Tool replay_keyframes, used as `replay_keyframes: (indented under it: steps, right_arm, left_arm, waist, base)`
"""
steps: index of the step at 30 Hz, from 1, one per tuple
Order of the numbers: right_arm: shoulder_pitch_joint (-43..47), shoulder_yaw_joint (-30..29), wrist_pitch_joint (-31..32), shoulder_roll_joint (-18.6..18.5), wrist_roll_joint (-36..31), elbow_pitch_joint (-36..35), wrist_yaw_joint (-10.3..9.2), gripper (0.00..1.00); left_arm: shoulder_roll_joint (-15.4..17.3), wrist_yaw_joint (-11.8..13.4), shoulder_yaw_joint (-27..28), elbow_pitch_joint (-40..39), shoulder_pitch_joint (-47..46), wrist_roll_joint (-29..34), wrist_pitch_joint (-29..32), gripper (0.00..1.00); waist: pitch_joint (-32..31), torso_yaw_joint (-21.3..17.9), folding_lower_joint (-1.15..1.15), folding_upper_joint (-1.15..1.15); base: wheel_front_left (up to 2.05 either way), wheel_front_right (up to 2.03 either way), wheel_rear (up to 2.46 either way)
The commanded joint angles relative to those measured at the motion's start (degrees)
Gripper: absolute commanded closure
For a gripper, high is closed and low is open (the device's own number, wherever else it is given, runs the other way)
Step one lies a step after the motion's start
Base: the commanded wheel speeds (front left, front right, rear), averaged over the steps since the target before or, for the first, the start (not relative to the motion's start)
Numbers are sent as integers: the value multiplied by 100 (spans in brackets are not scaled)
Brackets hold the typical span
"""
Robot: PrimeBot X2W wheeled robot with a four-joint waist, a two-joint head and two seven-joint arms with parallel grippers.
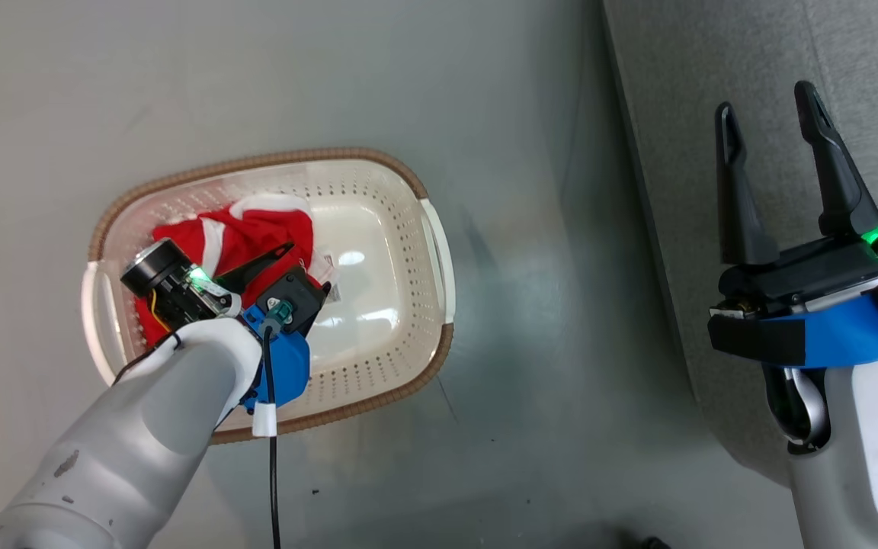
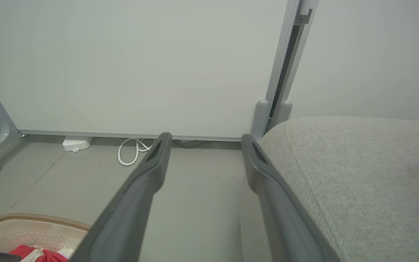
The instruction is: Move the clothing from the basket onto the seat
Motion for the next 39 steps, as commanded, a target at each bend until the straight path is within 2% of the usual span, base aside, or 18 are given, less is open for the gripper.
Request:
replay_keyframes:
  steps: [1, 6, 11, 21, 26, 34, 35, 36, 39]
  right_arm:
    - [-130, 12, -20, -21, -1, -50, 1, 0]
    - [-313, 32, -20, -34, -3, -135, 1, 0]
    - [-490, 48, -20, -48, 2, -212, 1, 0]
    - [-648, 47, -20, 6, -37, -375, 1, 0]
    - [-647, 26, -20, -1, -29, -442, 1, 0]
    - [-638, -7, -20, 18, -38, -472, 1, 0]
    - [-639, -12, -20, 21, -44, -471, 1, 0]
    - [-642, -10, -20, 27, -51, -467, 1, 0]
    - [-648, -22, -20, 33, -69, -449, 1, 0]
  left_arm:
    - [9, -3, -172, 107, -182, -63, 63, 0]
    - [45, -3, -773, 434, -491, -360, 390, 0]
    - [141, -3, -1136, 568, -719, -457, 777, 0]
    - [295, -3, -1253, 765, -977, -168, 1509, 0]
    - [327, -4, -1257, 886, -1128, 157, 1639, 0]
    - [263, -4, -1257, 1061, -1329, 286, 1779, 0]
    - [250, -4, -1257, 1073, -1356, 283, 1771, 60]
    - [244, -4, -1257, 1075, -1381, 338, 1729, 98]
    - [210, -4, -1258, 1108, -1382, 328, 1703, 100]
  waist:
    - [305, -89, -1, 0]
    - [691, -140, -1, 0]
    - [1043, -191, -1, 0]
    - [1567, -277, -1, 0]
    - [1764, -309, -1, 0]
    - [1921, -313, -1, 0]
    - [1926, -308, -1, 0]
    - [1928, -306, -1, 0]
    - [1910, -286, -1, 0]
  base:
    - [0, 0, 0]
    - [0, 0, 0]
    - [0, 0, 0]
    - [0, 0, 0]
    - [0, 0, 0]
    - [0, 0, 0]
    - [0, 0, 0]
    - [0, 0, 0]
    - [0, 0, 0]
